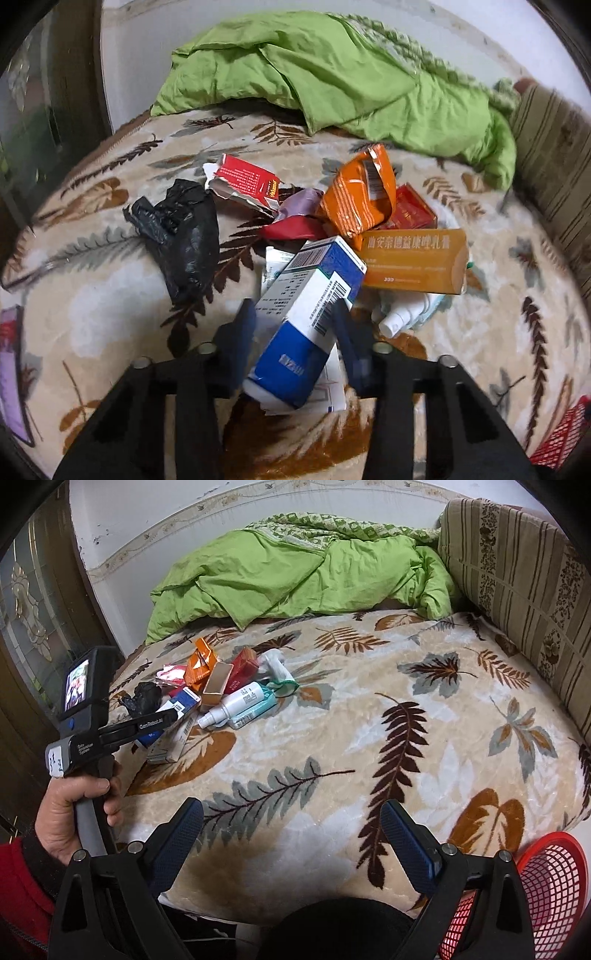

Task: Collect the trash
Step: 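Grasp the white-blue medicine box with the left tool while the right tool grasps the orange cream box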

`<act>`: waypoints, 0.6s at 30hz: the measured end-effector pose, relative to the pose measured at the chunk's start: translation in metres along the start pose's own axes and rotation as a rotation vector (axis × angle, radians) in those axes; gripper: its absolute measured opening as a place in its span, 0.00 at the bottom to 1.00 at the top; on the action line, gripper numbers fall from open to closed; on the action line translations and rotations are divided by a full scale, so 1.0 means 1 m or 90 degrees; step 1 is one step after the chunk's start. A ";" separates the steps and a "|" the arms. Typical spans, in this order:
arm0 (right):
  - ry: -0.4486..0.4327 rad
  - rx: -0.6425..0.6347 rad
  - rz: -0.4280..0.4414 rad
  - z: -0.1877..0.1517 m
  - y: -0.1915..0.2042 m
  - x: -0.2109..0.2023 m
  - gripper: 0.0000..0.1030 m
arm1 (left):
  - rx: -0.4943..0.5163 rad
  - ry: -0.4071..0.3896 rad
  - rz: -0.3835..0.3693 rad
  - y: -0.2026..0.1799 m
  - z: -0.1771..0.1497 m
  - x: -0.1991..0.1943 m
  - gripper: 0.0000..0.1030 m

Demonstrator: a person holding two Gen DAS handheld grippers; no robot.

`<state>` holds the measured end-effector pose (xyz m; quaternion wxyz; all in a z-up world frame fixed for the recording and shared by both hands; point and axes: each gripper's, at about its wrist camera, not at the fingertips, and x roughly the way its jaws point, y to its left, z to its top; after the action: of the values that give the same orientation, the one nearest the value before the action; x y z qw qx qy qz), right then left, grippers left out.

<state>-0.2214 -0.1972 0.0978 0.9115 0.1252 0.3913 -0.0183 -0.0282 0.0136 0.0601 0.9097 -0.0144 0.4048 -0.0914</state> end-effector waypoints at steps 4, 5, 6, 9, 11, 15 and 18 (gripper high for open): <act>0.011 0.004 0.063 0.020 0.007 0.010 0.95 | -0.020 0.001 -0.044 0.012 -0.005 -0.011 0.19; 0.010 0.005 0.079 0.026 0.009 0.013 0.95 | -0.029 0.003 -0.051 0.015 -0.005 -0.012 0.19; 0.010 0.006 0.097 0.032 0.010 0.018 0.95 | -0.034 0.006 -0.054 0.018 -0.007 -0.013 0.19; 0.026 0.018 0.142 0.054 0.019 0.040 0.94 | -0.034 0.006 -0.064 0.020 -0.008 -0.014 0.19; 0.034 0.027 0.165 0.066 0.022 0.055 0.86 | -0.028 0.004 -0.067 0.019 -0.008 -0.013 0.20; 0.061 0.035 0.190 0.096 0.034 0.099 0.74 | -0.028 0.000 -0.067 0.020 -0.010 -0.010 0.49; 0.076 0.039 0.179 0.108 0.040 0.127 0.74 | -0.036 -0.007 -0.078 0.022 -0.010 -0.009 0.60</act>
<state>-0.0514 -0.1767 0.0865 0.8761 0.2074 0.4225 0.1047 -0.0385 0.0370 0.0577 0.9039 -0.0650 0.4005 -0.1355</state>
